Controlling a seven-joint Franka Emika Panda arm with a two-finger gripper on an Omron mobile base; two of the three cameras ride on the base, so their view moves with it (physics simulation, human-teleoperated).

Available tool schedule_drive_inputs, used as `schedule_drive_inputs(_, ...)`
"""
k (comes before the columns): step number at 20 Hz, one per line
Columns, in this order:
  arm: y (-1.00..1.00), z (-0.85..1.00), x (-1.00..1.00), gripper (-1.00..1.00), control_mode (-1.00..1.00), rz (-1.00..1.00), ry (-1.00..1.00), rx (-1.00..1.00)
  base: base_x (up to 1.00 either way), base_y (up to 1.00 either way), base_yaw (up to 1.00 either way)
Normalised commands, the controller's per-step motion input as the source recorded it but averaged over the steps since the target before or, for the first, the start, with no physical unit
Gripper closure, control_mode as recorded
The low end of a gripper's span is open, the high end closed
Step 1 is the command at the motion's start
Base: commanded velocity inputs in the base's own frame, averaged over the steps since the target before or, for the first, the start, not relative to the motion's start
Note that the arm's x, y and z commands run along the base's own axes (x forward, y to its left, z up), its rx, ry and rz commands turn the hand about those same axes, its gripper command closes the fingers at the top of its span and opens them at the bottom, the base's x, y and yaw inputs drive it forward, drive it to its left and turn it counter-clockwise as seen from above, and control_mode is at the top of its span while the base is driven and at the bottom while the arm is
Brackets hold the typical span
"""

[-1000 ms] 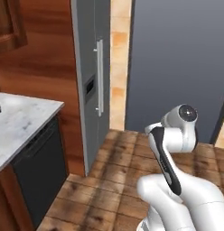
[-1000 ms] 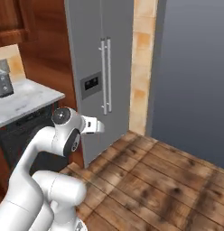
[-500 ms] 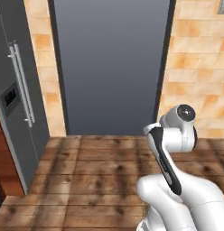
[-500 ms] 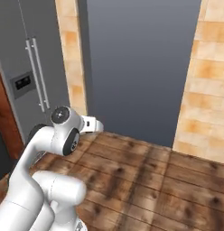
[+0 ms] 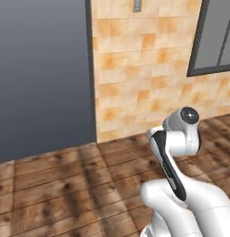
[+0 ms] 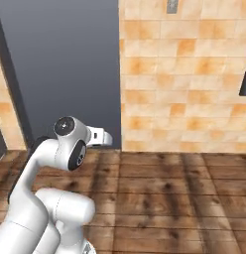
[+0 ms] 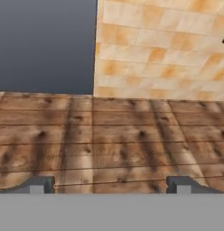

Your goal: Place the large bottle from the dining counter next to the other large bottle outside the sink, and place the small bottle from the dining counter next to the other small bottle inside the sink.

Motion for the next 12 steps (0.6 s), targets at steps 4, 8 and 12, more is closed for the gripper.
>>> schedule_drive_inputs(4,0.00,0.00,0.00,-1.00,1.00,0.00,0.00,0.00,-0.03,-0.52,-0.57)
schedule_drive_inputs(8,0.00,0.00,0.00,-1.00,1.00,0.00,0.00,0.00,-0.01,-0.46,-0.57)
schedule_drive_inputs(12,0.00,0.00,0.00,-1.00,1.00,0.00,0.00,0.00,0.00,-0.46,-0.56)
